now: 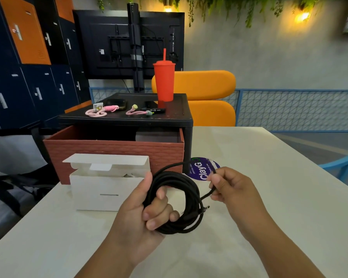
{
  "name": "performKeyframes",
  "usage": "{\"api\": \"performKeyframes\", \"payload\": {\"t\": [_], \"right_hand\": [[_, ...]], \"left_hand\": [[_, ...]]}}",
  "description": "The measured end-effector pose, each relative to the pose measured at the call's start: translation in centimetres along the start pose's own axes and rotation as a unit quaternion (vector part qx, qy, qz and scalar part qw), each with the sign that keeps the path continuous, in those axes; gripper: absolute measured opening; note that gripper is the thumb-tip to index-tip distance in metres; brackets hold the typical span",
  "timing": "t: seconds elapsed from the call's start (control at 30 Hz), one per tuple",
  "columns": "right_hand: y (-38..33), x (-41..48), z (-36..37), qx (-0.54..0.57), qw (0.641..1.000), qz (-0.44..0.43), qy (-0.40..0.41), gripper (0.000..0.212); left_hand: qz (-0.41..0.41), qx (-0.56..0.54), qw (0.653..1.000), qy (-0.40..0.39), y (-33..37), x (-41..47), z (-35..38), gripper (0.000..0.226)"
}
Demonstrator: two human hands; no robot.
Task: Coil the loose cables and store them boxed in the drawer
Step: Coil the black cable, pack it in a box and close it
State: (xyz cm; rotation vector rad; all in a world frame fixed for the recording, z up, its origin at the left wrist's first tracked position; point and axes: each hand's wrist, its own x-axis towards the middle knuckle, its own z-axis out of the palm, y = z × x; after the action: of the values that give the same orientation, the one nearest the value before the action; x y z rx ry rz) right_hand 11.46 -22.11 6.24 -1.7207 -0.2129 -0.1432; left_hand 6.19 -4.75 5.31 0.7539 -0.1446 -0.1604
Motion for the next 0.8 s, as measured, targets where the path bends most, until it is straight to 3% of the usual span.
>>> {"api": "performKeyframes", "payload": {"t": [0.17,0.3,0.47,0.53,0.63,0.8], "right_hand": [[-0.3,-0.1,-0.3,0.165,0.985,0.046,-0.022,0.031],[-0.2,-0.2,-0.1,0.248,0.959,0.103,-0.093,0.028],[0.4,-0.8,1.0,0.274,0.931,0.138,-0.196,0.018],[0.5,-1.1,1.5,0.268,0.925,0.140,-0.232,0.028],[0.3,-1.3,1.8,0.274,0.909,0.130,-0.285,0.040],[1.0,-1.2,1.4,0.342,0.853,0.147,-0.365,0.069]], "left_hand": [[-0.045,0.009,0.997,-0.068,-0.1,0.1,-0.5,0.048],[-0.092,-0.080,0.965,-0.232,-0.2,0.6,-1.4,0.050],[-0.083,-0.097,0.956,-0.263,-0.5,1.1,-2.4,0.055],[-0.060,-0.070,0.972,-0.216,-0.3,0.9,-2.0,0.048],[-0.016,0.001,0.999,-0.038,-0.1,0.3,-0.8,0.049],[0.025,0.026,0.999,0.020,-0.2,0.3,-0.1,0.057]]}}
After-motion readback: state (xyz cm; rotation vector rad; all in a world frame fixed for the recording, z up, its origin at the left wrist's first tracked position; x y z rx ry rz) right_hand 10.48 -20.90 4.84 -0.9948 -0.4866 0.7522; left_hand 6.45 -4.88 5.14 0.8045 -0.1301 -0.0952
